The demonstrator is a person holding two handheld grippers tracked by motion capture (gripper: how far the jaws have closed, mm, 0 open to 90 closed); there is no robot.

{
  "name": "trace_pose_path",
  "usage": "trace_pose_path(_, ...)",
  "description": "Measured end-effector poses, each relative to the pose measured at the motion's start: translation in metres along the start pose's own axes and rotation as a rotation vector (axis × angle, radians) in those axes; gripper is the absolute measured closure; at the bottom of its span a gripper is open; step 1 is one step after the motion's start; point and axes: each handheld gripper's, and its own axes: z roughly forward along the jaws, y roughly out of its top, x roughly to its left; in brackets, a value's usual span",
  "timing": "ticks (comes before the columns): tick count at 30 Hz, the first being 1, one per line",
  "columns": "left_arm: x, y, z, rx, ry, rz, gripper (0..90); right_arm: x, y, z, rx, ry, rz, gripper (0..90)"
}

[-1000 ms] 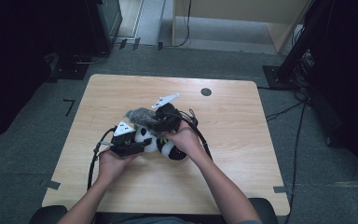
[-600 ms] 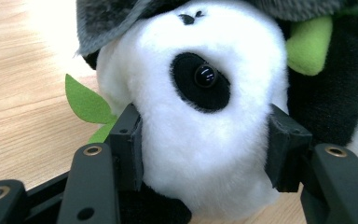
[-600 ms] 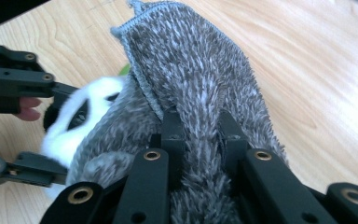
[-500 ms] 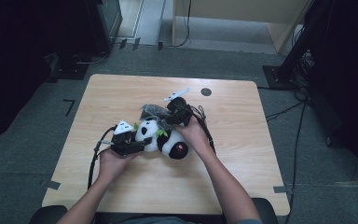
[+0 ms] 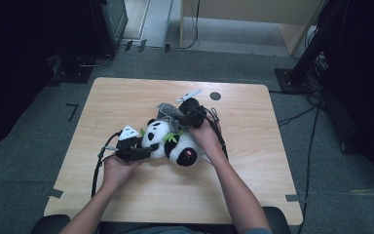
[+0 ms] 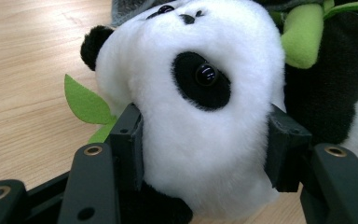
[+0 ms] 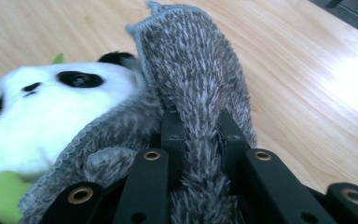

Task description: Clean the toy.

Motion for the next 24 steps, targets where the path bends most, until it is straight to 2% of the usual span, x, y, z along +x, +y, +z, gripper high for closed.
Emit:
trace_pose_path(4, 0.001, -0.003, -0.001, -0.018, -0.003, 0.004, 41.4, -0.015, -0.004, -0.007, 0.006, -0.063, 0.040, 78.6)
trace_pose_path(5, 0.001, -0.003, -0.001, -0.020, -0.003, 0.011, 41.3, -0.019, -0.006, -0.009, 0.006, -0.061, 0.058, 78.6)
trace_pose_path(7, 0.001, -0.004, -0.001, -0.024, -0.004, 0.019, 40.9, -0.026, -0.010, -0.015, -0.013, -0.027, 0.101, 78.7)
trace_pose_path(10, 0.001, -0.004, 0.000, -0.028, -0.008, 0.015, 40.3, -0.026, -0.010, -0.028, -0.064, -0.007, 0.110, 78.9)
trace_pose_path(12, 0.002, -0.003, 0.000, -0.029, -0.008, 0.013, 40.3, -0.023, -0.006, -0.039, -0.111, 0.001, 0.112, 79.0)
trace_pose_path(14, 0.001, -0.003, -0.001, -0.028, -0.007, 0.010, 40.2, -0.018, -0.002, -0.049, -0.147, 0.011, 0.095, 79.0)
trace_pose_path(17, 0.001, -0.003, -0.001, -0.030, -0.005, 0.008, 40.0, -0.007, 0.004, -0.058, -0.181, 0.035, 0.072, 79.0)
trace_pose_path(19, 0.001, -0.003, -0.001, -0.032, -0.004, 0.005, 40.0, 0.002, 0.007, -0.061, -0.201, 0.063, 0.058, 79.0)
trace_pose_path(24, 0.001, -0.003, -0.001, -0.036, -0.004, -0.002, 39.9, 0.028, 0.016, -0.058, -0.208, 0.151, 0.012, 78.9)
